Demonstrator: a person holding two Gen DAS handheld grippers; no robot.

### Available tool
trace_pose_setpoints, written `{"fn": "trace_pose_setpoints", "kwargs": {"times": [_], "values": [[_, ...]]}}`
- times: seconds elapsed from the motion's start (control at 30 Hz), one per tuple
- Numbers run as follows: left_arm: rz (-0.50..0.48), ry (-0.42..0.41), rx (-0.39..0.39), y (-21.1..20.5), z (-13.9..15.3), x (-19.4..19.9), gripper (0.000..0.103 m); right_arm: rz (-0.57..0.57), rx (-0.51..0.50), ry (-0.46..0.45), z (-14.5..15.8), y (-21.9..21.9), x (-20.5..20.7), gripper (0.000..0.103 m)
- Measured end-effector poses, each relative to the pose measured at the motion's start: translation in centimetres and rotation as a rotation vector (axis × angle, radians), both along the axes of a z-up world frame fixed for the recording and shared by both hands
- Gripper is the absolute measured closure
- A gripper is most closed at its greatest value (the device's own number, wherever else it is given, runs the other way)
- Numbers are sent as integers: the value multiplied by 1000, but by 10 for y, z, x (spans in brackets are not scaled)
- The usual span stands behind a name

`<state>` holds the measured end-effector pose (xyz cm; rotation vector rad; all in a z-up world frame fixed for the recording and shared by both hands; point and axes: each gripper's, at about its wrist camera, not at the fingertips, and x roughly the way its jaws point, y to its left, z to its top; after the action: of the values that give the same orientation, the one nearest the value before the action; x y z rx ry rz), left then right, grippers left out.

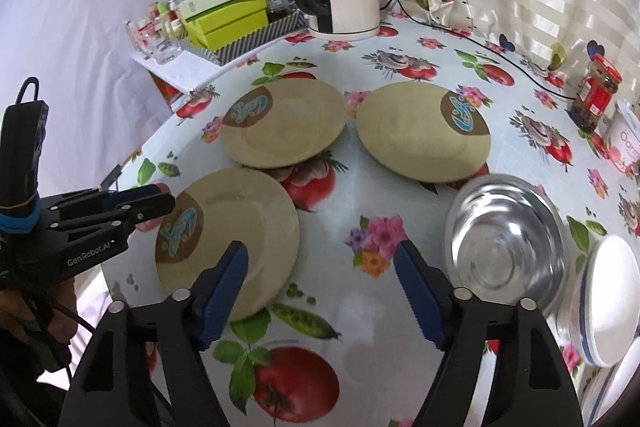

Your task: Organize plates and bowls

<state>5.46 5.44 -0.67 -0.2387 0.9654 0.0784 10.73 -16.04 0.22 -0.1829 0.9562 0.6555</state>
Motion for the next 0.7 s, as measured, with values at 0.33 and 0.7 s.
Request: {"fn": "trace_pose_setpoints", "kwargs": {"times": [0.33, 0.7], "values": [[16, 7, -54, 27, -4, 42, 79, -24, 41, 60, -4, 24, 40, 44], [16, 26, -132, 47, -20, 83, 79, -59, 73, 149, -27, 46, 77, 58]]}}
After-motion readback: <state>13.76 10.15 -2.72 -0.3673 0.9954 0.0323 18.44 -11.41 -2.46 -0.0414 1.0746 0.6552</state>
